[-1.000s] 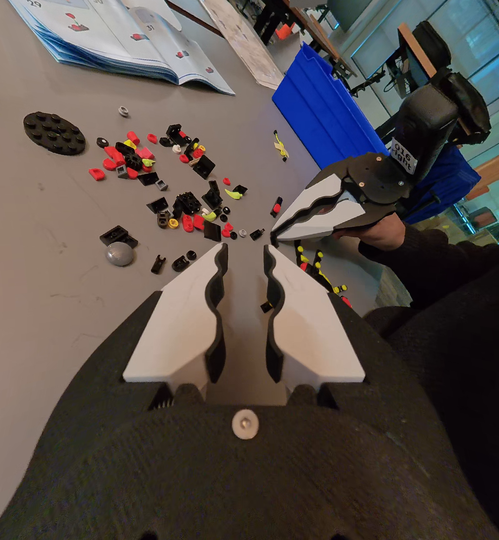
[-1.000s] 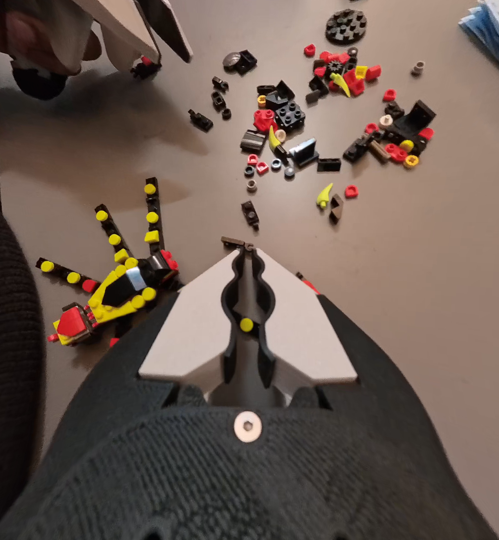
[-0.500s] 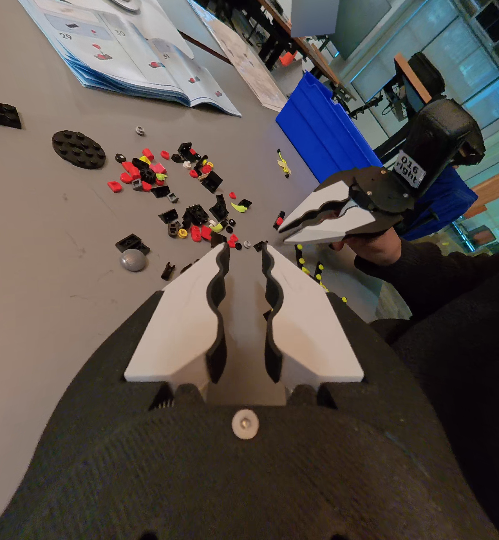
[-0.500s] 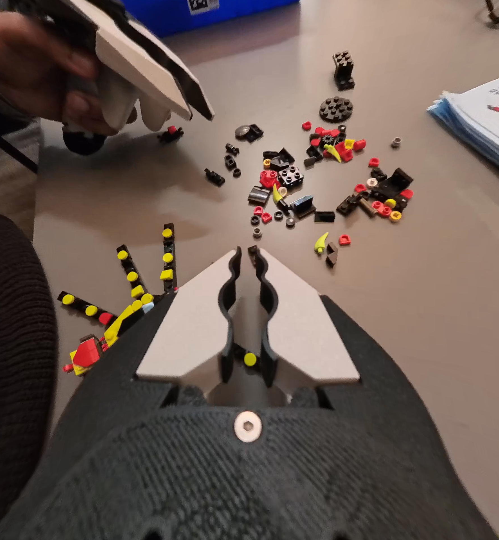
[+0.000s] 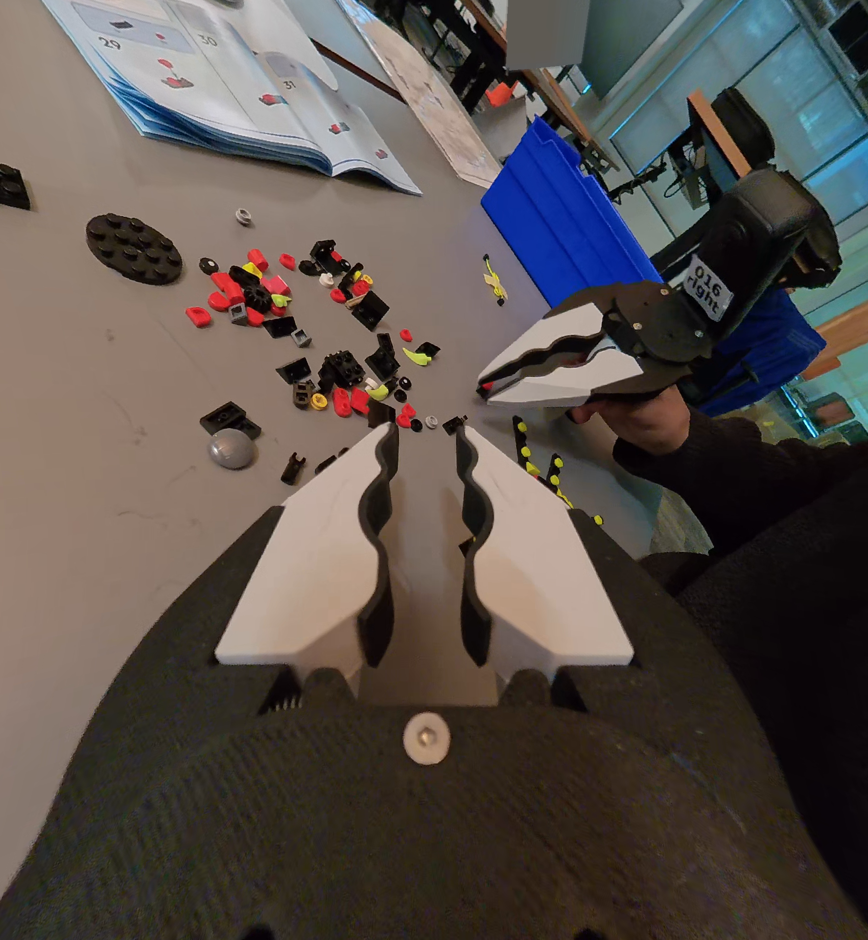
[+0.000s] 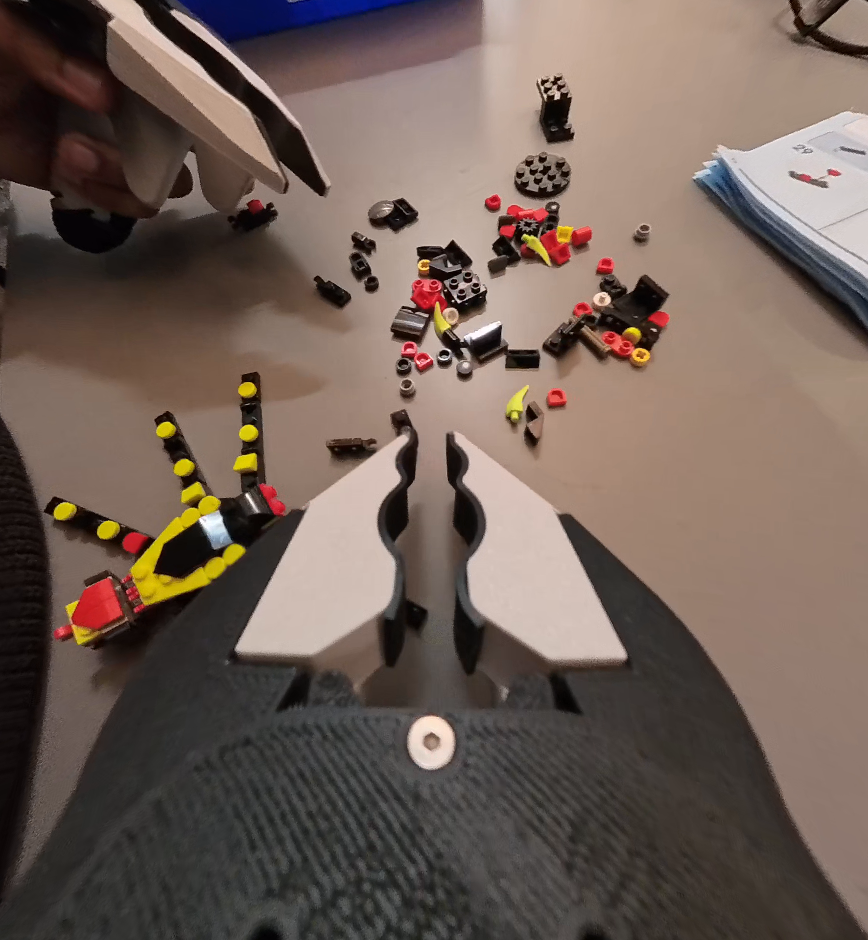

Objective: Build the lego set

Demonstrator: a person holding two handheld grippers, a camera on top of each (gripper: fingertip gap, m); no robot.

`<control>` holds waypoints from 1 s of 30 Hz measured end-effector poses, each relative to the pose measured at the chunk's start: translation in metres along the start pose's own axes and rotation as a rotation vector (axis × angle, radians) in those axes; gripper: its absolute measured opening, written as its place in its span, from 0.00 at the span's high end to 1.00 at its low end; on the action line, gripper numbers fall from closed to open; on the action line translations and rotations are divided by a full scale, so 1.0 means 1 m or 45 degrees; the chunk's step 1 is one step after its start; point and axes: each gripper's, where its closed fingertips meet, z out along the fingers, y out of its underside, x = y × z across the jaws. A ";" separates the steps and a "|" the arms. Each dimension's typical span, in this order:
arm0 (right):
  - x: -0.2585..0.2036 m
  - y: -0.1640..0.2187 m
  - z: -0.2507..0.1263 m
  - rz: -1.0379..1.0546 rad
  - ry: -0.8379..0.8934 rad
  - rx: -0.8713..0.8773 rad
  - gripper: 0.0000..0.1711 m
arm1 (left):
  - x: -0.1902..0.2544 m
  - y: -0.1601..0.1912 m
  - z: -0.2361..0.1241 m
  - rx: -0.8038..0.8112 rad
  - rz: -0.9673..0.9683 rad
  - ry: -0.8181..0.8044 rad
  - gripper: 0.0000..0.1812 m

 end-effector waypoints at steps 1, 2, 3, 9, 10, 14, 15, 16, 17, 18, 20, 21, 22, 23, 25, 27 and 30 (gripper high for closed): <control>0.000 0.000 0.001 0.005 -0.004 0.000 0.94 | 0.000 0.000 0.000 -0.002 0.000 0.002 0.88; 0.000 0.001 0.002 0.006 -0.008 -0.004 0.94 | 0.001 0.000 0.000 -0.002 0.000 0.004 0.88; -0.001 0.002 0.004 0.002 -0.014 -0.014 0.94 | 0.001 0.000 0.000 -0.002 0.000 0.006 0.88; -0.006 0.001 0.014 -0.072 -0.035 -0.059 0.94 | 0.002 0.000 0.000 -0.001 -0.016 0.020 0.88; -0.007 -0.004 0.015 -0.070 -0.047 -0.046 0.94 | 0.002 0.000 0.000 -0.001 -0.017 0.021 0.88; -0.011 -0.017 0.024 -0.073 -0.064 -0.055 0.94 | 0.003 0.002 0.001 -0.012 -0.015 0.024 0.88; -0.011 -0.016 0.028 -0.085 -0.060 -0.082 0.94 | 0.003 0.002 0.001 -0.013 -0.014 0.025 0.88; -0.011 -0.014 0.032 -0.099 -0.053 -0.113 0.94 | 0.003 0.002 0.001 -0.014 -0.011 0.024 0.88; -0.011 -0.011 0.035 -0.112 -0.047 -0.144 0.94 | 0.003 0.002 0.001 -0.014 -0.009 0.023 0.88; -0.012 -0.009 0.038 -0.121 -0.050 -0.166 0.94 | 0.003 0.002 0.001 -0.013 -0.006 0.022 0.88; -0.013 -0.006 0.043 -0.128 -0.059 -0.189 0.95 | 0.003 0.001 0.000 -0.011 -0.004 0.022 0.88; -0.014 -0.005 0.044 -0.131 -0.060 -0.199 0.96 | 0.004 0.001 0.000 -0.010 -0.004 0.023 0.88; -0.014 -0.005 0.044 -0.135 -0.059 -0.201 0.97 | 0.004 0.001 0.000 -0.010 -0.002 0.024 0.88; -0.014 -0.006 0.043 -0.141 -0.056 -0.196 0.97 | 0.004 0.001 0.000 -0.011 0.001 0.024 0.88; -0.015 -0.013 0.037 -0.149 -0.051 -0.154 0.97 | 0.006 0.002 0.000 -0.015 0.019 0.022 0.88; -0.020 -0.027 0.028 -0.115 -0.088 -0.055 0.97 | 0.008 0.002 0.001 -0.022 0.077 0.007 0.88; -0.036 -0.050 0.009 0.047 -0.227 0.129 0.97 | 0.018 0.004 0.006 -0.054 0.278 -0.023 0.88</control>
